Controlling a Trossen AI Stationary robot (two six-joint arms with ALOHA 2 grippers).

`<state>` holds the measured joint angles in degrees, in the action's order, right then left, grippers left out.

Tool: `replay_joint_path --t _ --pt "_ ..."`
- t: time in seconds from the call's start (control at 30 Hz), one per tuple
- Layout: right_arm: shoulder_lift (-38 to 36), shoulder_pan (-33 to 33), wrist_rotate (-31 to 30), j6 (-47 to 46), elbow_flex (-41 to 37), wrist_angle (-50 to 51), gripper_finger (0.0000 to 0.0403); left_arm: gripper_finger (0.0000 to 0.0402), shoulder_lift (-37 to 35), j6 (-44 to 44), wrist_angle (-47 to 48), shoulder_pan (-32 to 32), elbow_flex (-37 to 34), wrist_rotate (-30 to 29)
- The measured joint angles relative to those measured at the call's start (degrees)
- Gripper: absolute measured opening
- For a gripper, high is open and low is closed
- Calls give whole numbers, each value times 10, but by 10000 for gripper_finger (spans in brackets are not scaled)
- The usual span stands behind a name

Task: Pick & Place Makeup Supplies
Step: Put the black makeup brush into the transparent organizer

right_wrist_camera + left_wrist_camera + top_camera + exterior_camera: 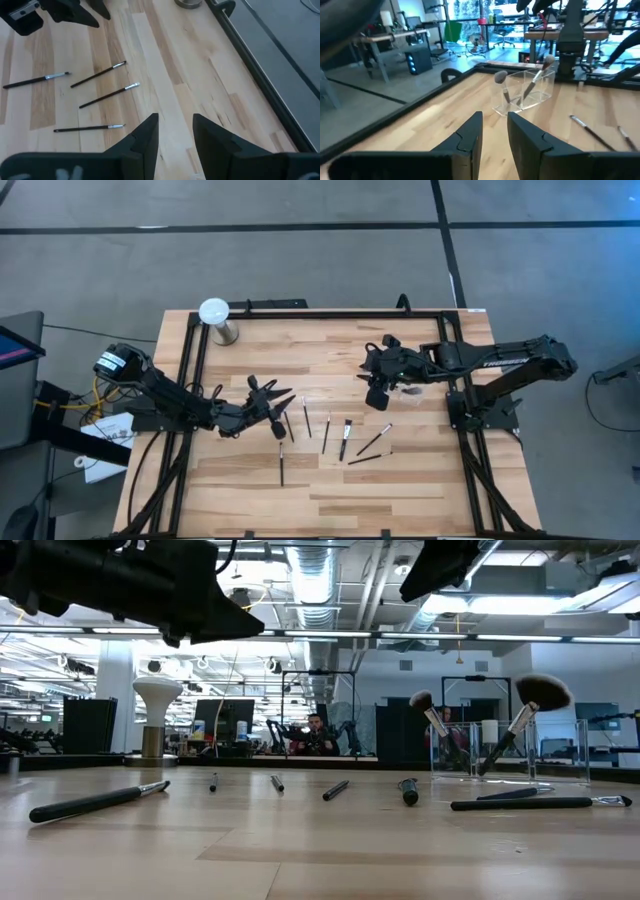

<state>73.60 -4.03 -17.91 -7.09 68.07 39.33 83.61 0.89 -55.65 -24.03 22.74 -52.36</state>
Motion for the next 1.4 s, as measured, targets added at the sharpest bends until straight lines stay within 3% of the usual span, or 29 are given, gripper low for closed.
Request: replay_joint_path --t 0.23,0.4,0.67,1.07,1.23,1.4 --pt "0 2 7 -1 0 -48 113 94 0 -14 4 0 0 49" --pt "0 -1 35 -76 0 -60 113 119 0 -12 4 5 0 49" --pt "0 0 45 -94 0 -57 113 145 0 -12 3 22 0 49" --pt "47 6 36 -41 2 -67 113 144 0 -12 0 23 0 49" --pt "50 -25 45 -30 10 -17 113 143 -2 -12 -7 23 -1 50" --pt "34 -78 44 -24 114 121 113 145 -11 -12 -14 23 1 63"
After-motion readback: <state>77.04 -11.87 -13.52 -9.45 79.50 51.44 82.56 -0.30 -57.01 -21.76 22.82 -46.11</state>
